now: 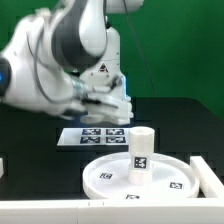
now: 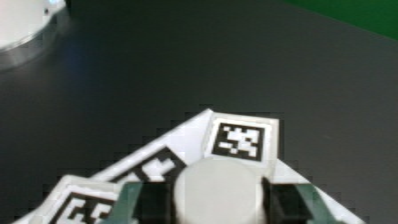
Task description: Assemble round table
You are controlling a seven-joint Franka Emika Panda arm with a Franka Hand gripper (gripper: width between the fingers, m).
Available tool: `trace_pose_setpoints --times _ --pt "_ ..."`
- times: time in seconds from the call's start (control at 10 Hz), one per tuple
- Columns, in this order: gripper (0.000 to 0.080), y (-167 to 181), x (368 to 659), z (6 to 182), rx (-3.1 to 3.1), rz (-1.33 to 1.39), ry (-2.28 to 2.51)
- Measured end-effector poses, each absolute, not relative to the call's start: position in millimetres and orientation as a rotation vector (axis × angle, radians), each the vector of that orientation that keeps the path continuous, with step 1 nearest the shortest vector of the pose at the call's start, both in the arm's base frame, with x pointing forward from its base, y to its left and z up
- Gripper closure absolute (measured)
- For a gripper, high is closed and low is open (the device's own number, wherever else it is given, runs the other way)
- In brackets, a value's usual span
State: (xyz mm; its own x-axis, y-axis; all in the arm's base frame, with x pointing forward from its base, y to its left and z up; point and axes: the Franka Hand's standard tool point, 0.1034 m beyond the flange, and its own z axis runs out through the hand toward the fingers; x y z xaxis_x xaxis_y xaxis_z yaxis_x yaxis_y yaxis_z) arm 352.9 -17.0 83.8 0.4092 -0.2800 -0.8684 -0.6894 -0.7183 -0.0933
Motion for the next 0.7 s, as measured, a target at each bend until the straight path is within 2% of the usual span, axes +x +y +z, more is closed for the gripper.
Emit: trace_pose_setpoints --times 0.1,0.2,0.5,0.6,0.7 --pt "0.0580 -24 363 100.8 -2.295 1.167 0.798" --pt "0.0580 -26 372 109.1 -2.369 1.066 0.791" --pt "0.0580 -28 377 98.0 -2.543 0.771 0.828" --pt "0.0580 -41 382 84.0 -2.612 0.653 0.810" --pt "0.0580 -52 394 88.3 -2.658 0.585 0.797"
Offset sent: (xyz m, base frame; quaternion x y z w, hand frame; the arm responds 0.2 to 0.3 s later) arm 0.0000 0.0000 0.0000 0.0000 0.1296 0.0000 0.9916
